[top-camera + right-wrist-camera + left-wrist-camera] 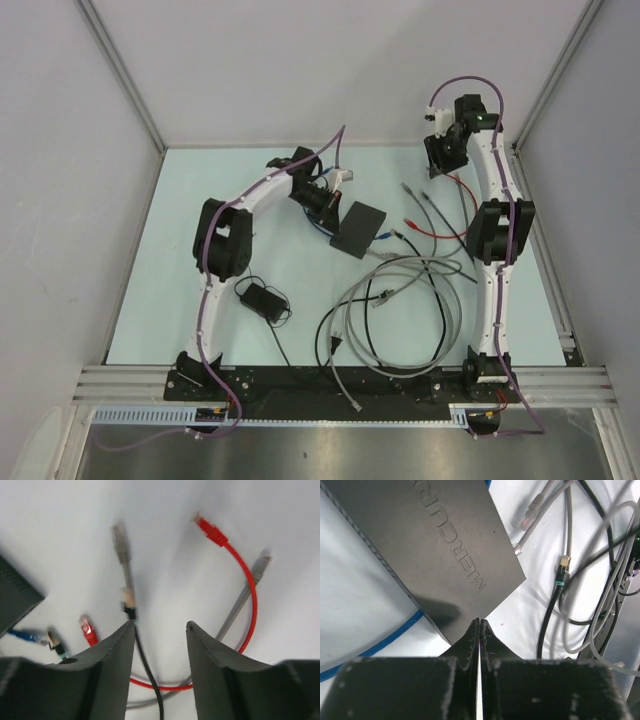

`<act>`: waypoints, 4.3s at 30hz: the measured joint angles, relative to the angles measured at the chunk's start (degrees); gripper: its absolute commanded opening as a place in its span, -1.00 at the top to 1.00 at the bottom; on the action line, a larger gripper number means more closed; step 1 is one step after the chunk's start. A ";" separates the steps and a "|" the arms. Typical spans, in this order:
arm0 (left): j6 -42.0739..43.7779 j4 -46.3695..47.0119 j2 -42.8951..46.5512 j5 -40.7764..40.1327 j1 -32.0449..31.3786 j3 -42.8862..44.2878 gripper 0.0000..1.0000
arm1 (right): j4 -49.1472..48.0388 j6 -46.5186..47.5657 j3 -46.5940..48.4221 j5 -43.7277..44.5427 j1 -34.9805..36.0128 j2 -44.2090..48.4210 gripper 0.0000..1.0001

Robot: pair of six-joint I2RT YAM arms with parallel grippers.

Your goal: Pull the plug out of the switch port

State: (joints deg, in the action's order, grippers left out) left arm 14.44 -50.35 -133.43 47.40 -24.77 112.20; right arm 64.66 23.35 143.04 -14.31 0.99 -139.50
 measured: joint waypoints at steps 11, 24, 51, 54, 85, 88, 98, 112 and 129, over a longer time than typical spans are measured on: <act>0.52 0.42 7.13 -0.28 -0.90 -5.14 1.00 | -1.05 -3.13 -17.88 -10.84 3.04 10.69 -0.08; 1.01 0.33 11.47 -0.48 -1.68 -8.59 1.00 | 0.13 -2.14 -39.34 -27.15 11.21 15.72 0.01; 4.09 -3.30 -0.15 1.64 -2.86 -3.67 1.00 | 0.70 0.59 -38.99 -39.34 10.08 3.08 0.06; 3.21 -3.06 -0.09 2.86 -2.86 -3.67 1.00 | 0.90 -0.13 -38.73 -40.87 9.99 2.12 0.07; 1.05 -2.23 -1.46 2.69 -2.80 -5.14 1.00 | 1.01 -1.66 -37.16 -43.01 11.47 0.15 0.14; 2.67 -4.02 -1.38 6.64 -2.54 -4.04 1.00 | 1.03 -1.70 -37.16 -43.15 11.37 0.15 0.11; -0.48 -0.39 -1.84 5.33 -2.25 2.40 1.00 | 1.14 -2.36 -36.87 -43.12 10.88 -0.15 0.19; -2.49 0.11 -4.83 1.27 -2.86 2.58 1.00 | 0.59 -2.84 -35.54 -41.68 10.84 -0.76 0.33; -2.45 -0.11 -4.79 1.44 -3.13 2.12 1.00 | -0.66 -6.45 -34.86 -42.29 11.58 -1.84 0.72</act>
State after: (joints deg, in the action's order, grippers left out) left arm 11.99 -50.46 -138.21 48.84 -27.90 114.32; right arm 64.01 16.91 108.18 -56.60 12.58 -141.34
